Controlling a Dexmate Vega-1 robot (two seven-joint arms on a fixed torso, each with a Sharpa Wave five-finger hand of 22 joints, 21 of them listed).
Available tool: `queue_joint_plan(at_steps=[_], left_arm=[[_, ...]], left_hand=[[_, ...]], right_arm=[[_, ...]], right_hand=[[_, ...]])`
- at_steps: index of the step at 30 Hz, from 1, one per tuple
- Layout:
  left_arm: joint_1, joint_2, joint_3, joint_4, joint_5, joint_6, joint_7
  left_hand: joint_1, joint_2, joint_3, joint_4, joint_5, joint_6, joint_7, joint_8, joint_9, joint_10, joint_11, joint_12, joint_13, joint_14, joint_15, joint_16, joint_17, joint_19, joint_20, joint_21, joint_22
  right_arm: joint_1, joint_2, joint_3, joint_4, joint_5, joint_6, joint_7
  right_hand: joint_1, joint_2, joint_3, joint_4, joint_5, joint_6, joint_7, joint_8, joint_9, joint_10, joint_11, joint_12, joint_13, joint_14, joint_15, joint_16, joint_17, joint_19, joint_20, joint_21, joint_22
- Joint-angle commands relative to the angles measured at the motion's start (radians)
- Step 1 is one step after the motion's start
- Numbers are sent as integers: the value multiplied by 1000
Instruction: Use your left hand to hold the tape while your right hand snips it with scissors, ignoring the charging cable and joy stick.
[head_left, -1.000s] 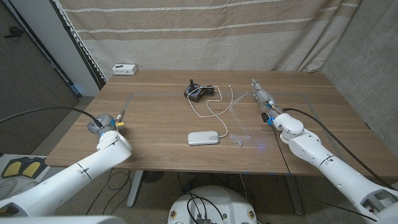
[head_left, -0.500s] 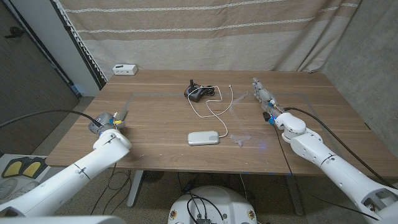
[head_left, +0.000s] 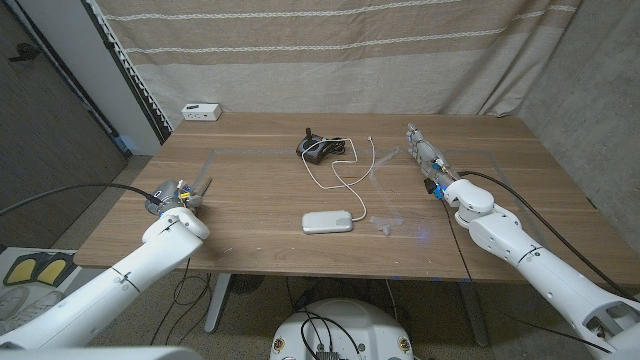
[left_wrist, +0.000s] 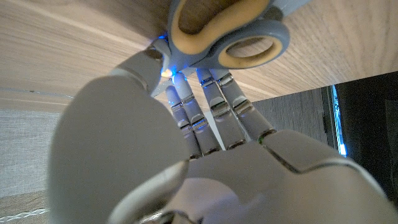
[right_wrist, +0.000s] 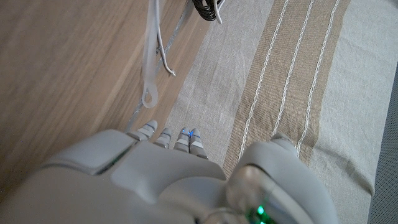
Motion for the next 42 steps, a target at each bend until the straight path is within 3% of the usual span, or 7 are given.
queue_joint_plan(at_steps=[1,7,15,18,27,35,42], left_arm=[[27,8,-39,-6,-74,-69,-19],[-2,17,-1,-2,-55,-15,-2],[-41,3,82,4,22,115,58],[-35,3,83,7,31,112,66],[-41,8,61,16,-8,92,12],[-68,1,77,36,-22,94,-9],[-113,-23,107,62,-16,131,-9]], left_hand=[[110,88,-9,4,-4,44,14,15,5,16,1,-16,-30,294,-137,8,107,135,-126,72,40],[113,80,-16,11,-2,112,18,23,-11,57,3,-60,-96,297,-137,2,107,123,-121,121,40],[-147,-5,-63,38,-9,120,-92,-36,-106,122,-7,-178,-218,203,-132,-55,12,50,-79,157,-13],[-222,-19,-71,26,-7,100,-110,-65,-137,120,-8,-195,-221,139,-125,-61,-12,36,-77,134,-18],[-353,-23,-103,0,2,48,-120,-128,-199,36,-7,-262,-224,-62,-114,-58,-17,-36,-14,11,-24],[-284,1,-70,-8,6,29,-101,-123,-178,-25,-8,-276,-196,-30,-125,-31,-8,54,-43,-2,-20],[8,34,8,-4,1,15,-44,-91,-89,-7,-4,-222,-114,142,-141,-8,10,120,-114,62,6]], right_arm=[[-12,-10,5,-25,9,-11,1],[-8,-16,3,-35,9,-27,0],[-1,-24,4,-39,12,-47,2],[3,-26,1,-40,14,-58,6],[10,-23,-4,-33,22,-67,20],[9,-25,3,-28,42,-71,33],[15,-18,7,-9,64,-66,55]], right_hand=[[5,5,-3,-8,0,-8,3,0,4,-10,-2,1,4,-60,-19,4,1,8,-4,6,3],[6,6,-3,-8,0,-8,4,0,4,-11,-4,0,4,-59,-18,4,1,10,-3,6,3],[8,7,-2,-9,0,-9,3,0,4,-11,-4,0,4,-59,-15,4,1,8,-2,4,3],[12,11,-1,-10,-2,-11,1,0,4,-13,-8,0,5,-63,-2,2,1,16,71,4,3],[11,12,-1,-10,-4,-20,-5,-2,5,-20,-18,-3,5,-66,21,1,2,21,121,2,3],[13,12,-1,-11,-5,-24,-6,-3,5,-23,-18,-4,5,-61,30,4,2,44,135,8,3],[15,13,-1,-11,-6,-24,-6,-2,5,-24,-18,-4,5,-56,32,5,2,61,133,13,2]])
